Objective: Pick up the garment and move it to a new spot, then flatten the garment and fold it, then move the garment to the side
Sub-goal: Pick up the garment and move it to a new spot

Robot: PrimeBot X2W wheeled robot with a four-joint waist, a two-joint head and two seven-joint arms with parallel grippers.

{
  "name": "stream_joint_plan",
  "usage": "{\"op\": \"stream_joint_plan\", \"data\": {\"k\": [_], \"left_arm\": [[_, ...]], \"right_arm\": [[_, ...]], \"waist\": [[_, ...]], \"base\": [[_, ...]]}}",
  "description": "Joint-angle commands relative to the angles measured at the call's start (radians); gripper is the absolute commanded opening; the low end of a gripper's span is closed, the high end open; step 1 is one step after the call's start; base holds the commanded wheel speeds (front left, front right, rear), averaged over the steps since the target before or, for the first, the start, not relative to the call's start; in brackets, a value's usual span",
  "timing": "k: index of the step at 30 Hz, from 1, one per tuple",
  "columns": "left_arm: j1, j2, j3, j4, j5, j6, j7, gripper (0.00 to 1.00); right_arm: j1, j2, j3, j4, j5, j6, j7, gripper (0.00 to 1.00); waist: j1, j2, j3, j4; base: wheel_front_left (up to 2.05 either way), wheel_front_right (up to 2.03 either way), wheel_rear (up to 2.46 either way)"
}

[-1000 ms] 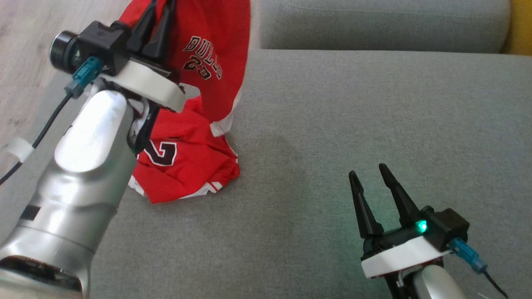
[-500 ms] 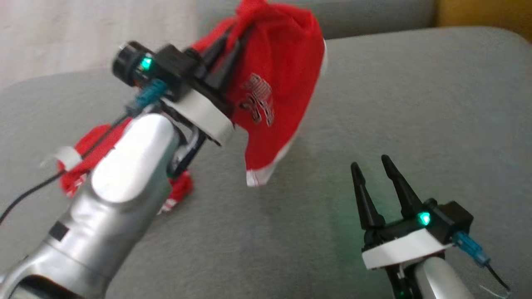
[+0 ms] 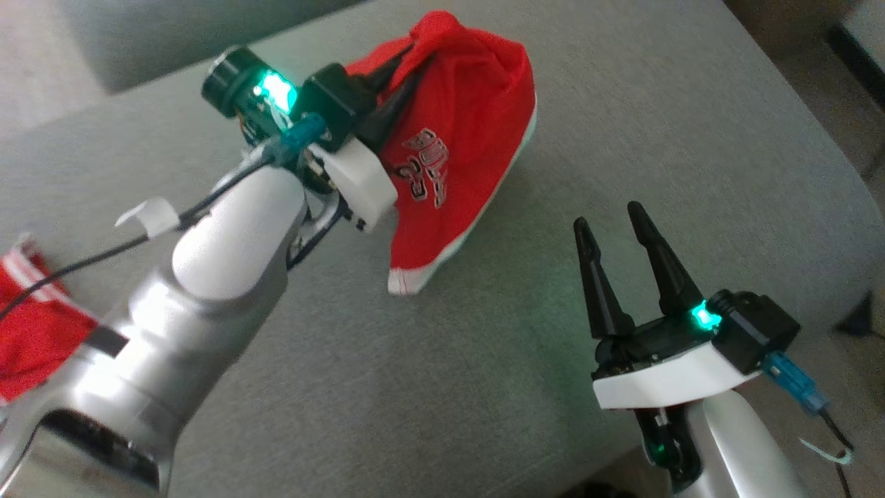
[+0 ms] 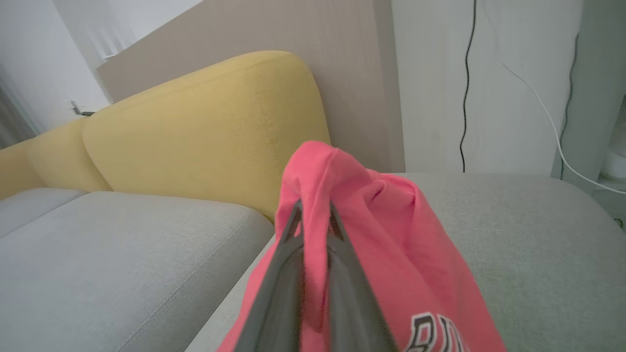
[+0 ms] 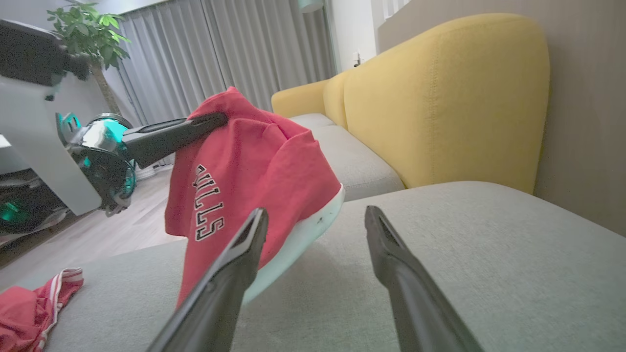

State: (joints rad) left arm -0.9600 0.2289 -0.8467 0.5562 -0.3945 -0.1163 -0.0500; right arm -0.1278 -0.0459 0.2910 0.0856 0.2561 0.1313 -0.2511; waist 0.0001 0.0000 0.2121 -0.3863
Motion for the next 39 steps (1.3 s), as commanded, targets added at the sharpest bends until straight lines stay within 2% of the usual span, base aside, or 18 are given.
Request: {"op": "stream_joint_plan", "data": {"k": [1,2,3,9,14,19,25,32,39], "left_arm": [[-0.068,0.017,0.026,-0.008,0.009,-0.003,-0.013,0.00],[-0.085,0.011,0.016,0.020,0.018,-0.005,-0.027,0.37],[-0.099,0.003,0.005,0.046,0.025,-0.006,-0.040,1.00],[-0.163,-0.071,-0.044,0.170,0.018,-0.012,-0.136,1.00],[-0.165,-0.085,-0.035,0.207,0.009,-0.003,-0.181,1.00],[-0.115,-0.073,0.024,0.192,-0.032,0.039,-0.205,1.00],[0.058,-0.028,0.109,0.077,-0.070,0.112,-0.211,1.00],[0.361,0.009,0.212,-0.118,-0.090,0.217,-0.212,1.00],[0.602,-0.025,0.324,-0.314,-0.037,0.288,-0.212,1.00]], "right_arm": [[-0.033,-0.004,0.026,-0.037,0.009,-0.001,-0.011,1.00],[-0.033,-0.004,0.028,-0.040,0.014,-0.001,-0.011,1.00],[-0.033,-0.004,0.028,-0.043,0.018,-0.001,-0.011,1.00],[-0.036,-0.004,0.025,-0.034,0.011,-0.001,-0.011,1.00],[-0.045,-0.004,0.001,-0.018,-0.019,-0.001,-0.011,1.00],[-0.032,-0.004,-0.040,0.001,-0.061,-0.001,-0.011,1.00],[0.004,-0.004,-0.085,0.025,-0.110,-0.001,-0.011,1.00],[0.067,-0.004,-0.127,0.054,-0.138,-0.001,-0.011,1.00],[0.125,-0.004,-0.164,0.073,-0.144,-0.001,-0.011,1.00]], "waist": [[-0.0001,0.0000,0.073,-0.074],[-0.0001,0.0000,0.080,-0.078],[-0.0001,0.0000,0.087,-0.079],[-0.0001,0.0000,0.108,-0.027],[-0.0001,0.0000,0.088,0.052],[-0.0001,0.0000,0.043,0.162],[-0.0001,0.0000,-0.025,0.300],[-0.0001,0.0000,-0.093,0.415],[-0.0001,0.0000,-0.128,0.477]], "base": [[0.00,0.00,0.00],[0.00,0.00,0.00],[0.00,0.00,0.00],[0.00,0.00,0.00],[0.00,0.00,0.00],[0.00,0.00,0.00],[0.00,0.00,0.00],[0.00,0.00,0.00],[0.00,0.00,0.00]]}}
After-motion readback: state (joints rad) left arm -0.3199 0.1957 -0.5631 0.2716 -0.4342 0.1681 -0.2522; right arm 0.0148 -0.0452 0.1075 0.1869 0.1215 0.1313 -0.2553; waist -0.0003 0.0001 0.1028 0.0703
